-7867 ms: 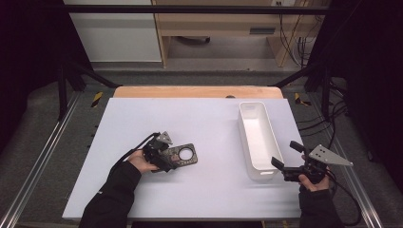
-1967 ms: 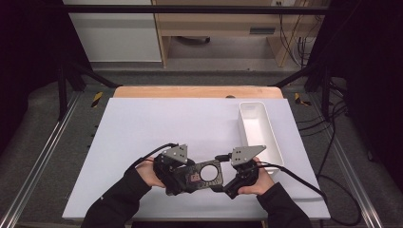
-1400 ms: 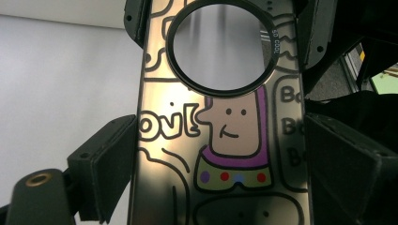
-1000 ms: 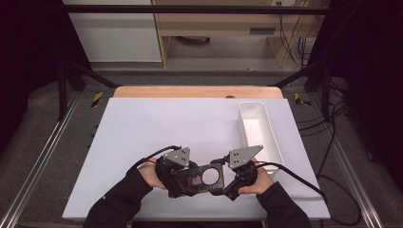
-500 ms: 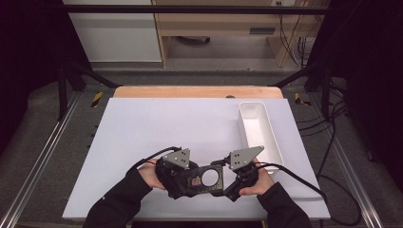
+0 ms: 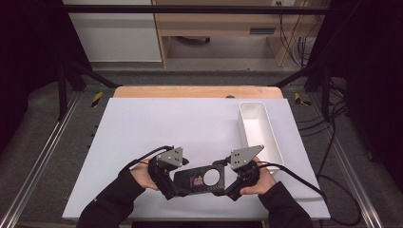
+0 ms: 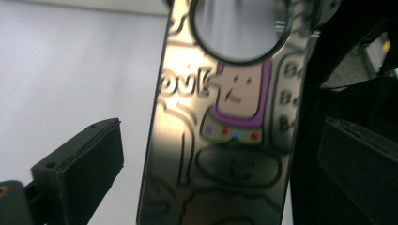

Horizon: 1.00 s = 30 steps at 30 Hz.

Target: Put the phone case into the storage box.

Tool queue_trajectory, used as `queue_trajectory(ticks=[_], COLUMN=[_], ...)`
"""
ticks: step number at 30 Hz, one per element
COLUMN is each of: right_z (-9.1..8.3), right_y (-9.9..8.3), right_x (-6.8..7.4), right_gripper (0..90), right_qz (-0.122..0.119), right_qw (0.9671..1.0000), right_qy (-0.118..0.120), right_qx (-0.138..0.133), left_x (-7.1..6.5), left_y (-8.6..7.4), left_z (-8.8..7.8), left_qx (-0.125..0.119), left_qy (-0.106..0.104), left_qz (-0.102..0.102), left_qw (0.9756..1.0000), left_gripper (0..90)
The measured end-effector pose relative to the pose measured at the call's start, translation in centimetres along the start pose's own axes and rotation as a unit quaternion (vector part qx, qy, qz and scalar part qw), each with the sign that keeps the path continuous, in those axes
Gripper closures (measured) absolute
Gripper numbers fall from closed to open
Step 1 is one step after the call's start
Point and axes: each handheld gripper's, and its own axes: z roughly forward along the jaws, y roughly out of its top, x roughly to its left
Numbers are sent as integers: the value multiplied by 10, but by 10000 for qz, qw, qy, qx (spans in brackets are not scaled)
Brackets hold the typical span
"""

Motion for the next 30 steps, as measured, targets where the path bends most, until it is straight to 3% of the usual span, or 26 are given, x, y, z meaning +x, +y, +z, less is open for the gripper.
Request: queue_trajectory(ticks=[5,11,17,26,30], right_z=[-3,-3,-4,-3,3], right_y=[3,11,21,36,39], right_x=[-1,-1,-3,-5,-5], right_gripper=[126,126,125,125,125], right_qz=[1,-71,-193,-305,-361], right_qw=[10000,9996,9990,9972,9957], right_qy=[-18,22,-1,-5,-10], right_qx=[72,262,408,689,853], left_x=[0,-2,-4,-4,-5], left_y=[-6,-5,1,9,14], left_z=[-3,-3,0,9,15], left_qx=[136,298,426,667,817], left_qy=[174,84,14,227,207], left_qz=[-137,-96,33,173,263], left_qw=[9997,9995,9991,9974,9961], left_gripper=[0,0,0,0,0])
